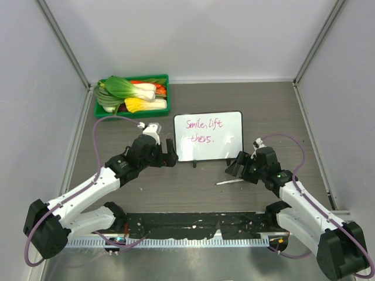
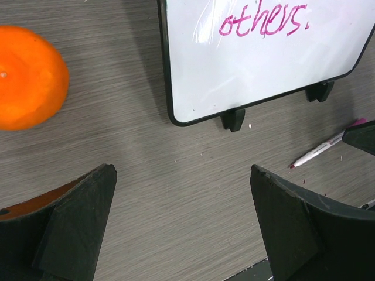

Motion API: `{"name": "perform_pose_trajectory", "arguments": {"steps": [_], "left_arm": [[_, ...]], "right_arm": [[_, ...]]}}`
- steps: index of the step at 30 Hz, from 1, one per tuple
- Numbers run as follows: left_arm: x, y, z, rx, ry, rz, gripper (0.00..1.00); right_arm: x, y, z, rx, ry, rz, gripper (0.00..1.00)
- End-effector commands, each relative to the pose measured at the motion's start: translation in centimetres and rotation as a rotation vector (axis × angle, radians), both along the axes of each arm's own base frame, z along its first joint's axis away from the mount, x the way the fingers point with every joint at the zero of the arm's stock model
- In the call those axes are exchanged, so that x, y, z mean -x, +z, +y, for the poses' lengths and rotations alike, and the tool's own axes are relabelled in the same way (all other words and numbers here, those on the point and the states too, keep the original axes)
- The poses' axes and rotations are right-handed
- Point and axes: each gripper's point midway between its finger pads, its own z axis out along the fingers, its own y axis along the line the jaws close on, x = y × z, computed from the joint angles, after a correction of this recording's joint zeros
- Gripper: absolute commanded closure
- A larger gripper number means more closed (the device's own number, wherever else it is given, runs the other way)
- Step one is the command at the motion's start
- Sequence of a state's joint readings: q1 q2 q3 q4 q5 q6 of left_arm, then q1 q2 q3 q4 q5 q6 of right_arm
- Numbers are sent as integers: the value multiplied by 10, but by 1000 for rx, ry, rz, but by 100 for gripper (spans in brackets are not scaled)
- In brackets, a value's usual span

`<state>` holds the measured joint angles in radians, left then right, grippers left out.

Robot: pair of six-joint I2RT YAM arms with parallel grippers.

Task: Write a sentence on the whiteboard
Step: Reset both arms

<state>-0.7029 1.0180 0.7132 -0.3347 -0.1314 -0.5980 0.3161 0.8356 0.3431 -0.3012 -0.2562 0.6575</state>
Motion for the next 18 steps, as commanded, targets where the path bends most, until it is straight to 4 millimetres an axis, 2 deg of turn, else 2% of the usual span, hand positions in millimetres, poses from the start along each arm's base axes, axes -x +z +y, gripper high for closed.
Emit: {"name": "perform_pose_trajectory", "arguments": {"steps": [1, 8, 13, 18], "left_arm": [[-6, 4, 2, 35, 34, -19, 0], [-11, -11, 26, -55, 147, 11, 0], [-14, -10, 49, -129, 241, 2, 0], [-14, -1, 57, -128, 277, -26, 0]], "right_arm": [[-15, 27, 4, -12, 26, -92, 18], [-29, 56, -8, 68, 11, -189, 16], [-40, 78, -9, 69, -12, -245, 16], [-50, 94, -7, 51, -29, -286, 16]]}}
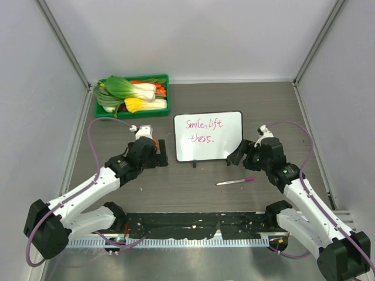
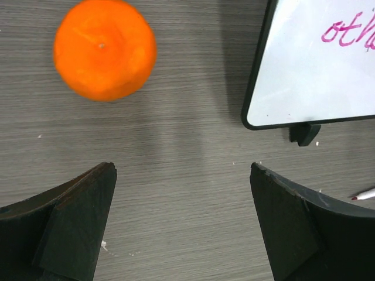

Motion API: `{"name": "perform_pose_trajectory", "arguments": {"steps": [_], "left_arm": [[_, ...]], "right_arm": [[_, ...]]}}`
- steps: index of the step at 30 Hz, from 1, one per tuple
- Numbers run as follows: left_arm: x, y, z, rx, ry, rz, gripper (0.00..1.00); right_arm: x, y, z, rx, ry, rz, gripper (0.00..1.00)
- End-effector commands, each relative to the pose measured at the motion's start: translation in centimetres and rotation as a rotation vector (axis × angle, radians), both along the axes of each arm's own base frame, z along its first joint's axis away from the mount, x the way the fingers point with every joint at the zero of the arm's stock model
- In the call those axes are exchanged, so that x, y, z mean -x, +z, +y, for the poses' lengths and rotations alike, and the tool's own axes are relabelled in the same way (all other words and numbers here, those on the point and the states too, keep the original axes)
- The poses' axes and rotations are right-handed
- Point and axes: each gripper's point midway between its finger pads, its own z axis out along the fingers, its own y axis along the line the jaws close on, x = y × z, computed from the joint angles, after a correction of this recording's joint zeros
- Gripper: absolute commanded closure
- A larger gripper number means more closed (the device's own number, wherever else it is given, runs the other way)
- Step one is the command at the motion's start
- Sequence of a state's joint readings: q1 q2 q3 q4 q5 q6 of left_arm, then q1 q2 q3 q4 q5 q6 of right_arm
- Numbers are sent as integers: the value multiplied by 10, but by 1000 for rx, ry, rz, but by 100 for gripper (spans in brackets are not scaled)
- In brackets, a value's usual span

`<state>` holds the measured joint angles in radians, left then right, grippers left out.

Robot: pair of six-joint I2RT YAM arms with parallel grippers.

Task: Write a sentence on the whiteboard
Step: Reset both arms

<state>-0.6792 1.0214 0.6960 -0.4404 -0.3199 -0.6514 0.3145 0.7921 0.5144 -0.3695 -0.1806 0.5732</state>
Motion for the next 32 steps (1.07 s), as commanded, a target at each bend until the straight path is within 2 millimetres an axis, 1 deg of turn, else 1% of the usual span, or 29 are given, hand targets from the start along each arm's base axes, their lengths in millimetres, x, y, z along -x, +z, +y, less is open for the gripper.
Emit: {"name": "perform_pose_trajectory", "arguments": {"steps": [1, 4, 5, 6, 8, 9, 16, 17, 21, 25, 26, 27, 28, 29, 30, 31, 32], "left_arm": [[-9, 23, 12, 5, 76, -75, 0], [-10, 31, 14, 22, 96, -105, 0], [-10, 33, 15, 28, 101, -113, 0], [-11, 35, 16, 34, 103, -124, 0], [-11, 40, 18, 48, 112, -150, 0], [-12, 42, 19, 57, 122, -161, 0], [-11, 54, 25, 105, 153, -230, 0], [-11, 53, 26, 100, 156, -234, 0], [-11, 55, 34, 93, 182, -264, 0], [-12, 60, 39, 89, 198, -294, 0], [-12, 60, 40, 89, 197, -304, 0], [-12, 62, 40, 91, 193, -315, 0], [-12, 63, 40, 93, 189, -322, 0], [-12, 65, 41, 94, 190, -330, 0], [-13, 68, 41, 99, 186, -342, 0], [-13, 70, 41, 101, 182, -353, 1], [-13, 72, 41, 96, 171, -370, 0]], "right_arm": [[-19, 33, 0, -9, -21, -103, 16], [-24, 44, 0, -8, -28, -127, 16], [-25, 44, 0, -5, -24, -127, 16], [-27, 49, 1, -8, -24, -139, 14], [-28, 52, 1, -5, -21, -144, 7], [-29, 53, 1, -1, -16, -148, 1], [-37, 68, 4, -12, -18, -170, 0], [-38, 69, 4, -13, -18, -174, 0], [-43, 87, 3, -16, -30, -222, 1], [-44, 100, -5, -2, -65, -274, 1], [-44, 106, -9, 6, -82, -298, 1], [-44, 107, -12, 17, -92, -310, 1], [-44, 113, -17, 25, -108, -340, 0], [-45, 114, -20, 39, -122, -354, 1], [-47, 124, -28, 51, -161, -401, 1], [-47, 119, -30, 72, -158, -414, 1], [-50, 127, -36, 74, -190, -466, 0]]}}
